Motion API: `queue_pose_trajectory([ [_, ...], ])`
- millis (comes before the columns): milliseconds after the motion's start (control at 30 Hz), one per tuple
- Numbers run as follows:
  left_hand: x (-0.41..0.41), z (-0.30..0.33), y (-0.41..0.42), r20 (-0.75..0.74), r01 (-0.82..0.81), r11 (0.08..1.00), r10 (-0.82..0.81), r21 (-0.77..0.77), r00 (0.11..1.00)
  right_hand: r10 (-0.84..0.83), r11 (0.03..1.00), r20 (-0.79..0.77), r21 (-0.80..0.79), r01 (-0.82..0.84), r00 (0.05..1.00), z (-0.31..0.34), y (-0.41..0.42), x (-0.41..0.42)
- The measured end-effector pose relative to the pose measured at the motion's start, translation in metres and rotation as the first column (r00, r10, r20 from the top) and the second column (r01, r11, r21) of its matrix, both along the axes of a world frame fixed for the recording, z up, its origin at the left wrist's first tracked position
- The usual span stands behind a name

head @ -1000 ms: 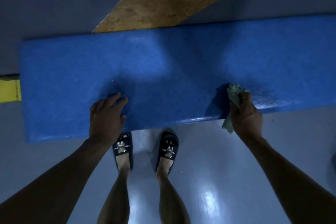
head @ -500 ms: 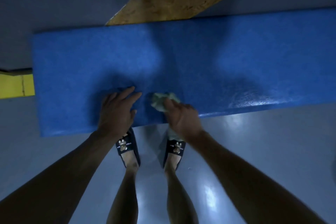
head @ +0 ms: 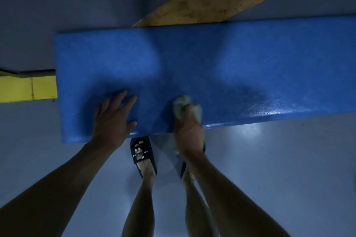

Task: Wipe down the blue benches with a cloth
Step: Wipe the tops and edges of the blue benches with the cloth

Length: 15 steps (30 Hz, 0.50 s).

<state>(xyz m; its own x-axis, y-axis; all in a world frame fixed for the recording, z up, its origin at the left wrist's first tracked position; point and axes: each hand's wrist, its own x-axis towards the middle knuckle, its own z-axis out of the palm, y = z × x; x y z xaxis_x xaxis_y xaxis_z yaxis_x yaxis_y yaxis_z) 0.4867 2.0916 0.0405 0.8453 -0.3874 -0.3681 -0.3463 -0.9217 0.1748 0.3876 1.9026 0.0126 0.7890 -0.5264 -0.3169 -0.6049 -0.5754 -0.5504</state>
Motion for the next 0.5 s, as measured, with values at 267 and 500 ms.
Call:
queue_pose_trajectory([
  [267,0.010,-0.004,0.008,0.024,0.041,0.999,-0.041,-0.034,0.999,0.499,0.811,-0.083,-0.307,-0.498,0.863,0.011,-0.081,0.002],
  [500,0.009,-0.007,0.013,0.052,0.045,0.996,-0.041,-0.078,0.998,-0.204,0.905,-0.143,-0.405,0.131,0.968,0.000,-0.100,-0.017],
])
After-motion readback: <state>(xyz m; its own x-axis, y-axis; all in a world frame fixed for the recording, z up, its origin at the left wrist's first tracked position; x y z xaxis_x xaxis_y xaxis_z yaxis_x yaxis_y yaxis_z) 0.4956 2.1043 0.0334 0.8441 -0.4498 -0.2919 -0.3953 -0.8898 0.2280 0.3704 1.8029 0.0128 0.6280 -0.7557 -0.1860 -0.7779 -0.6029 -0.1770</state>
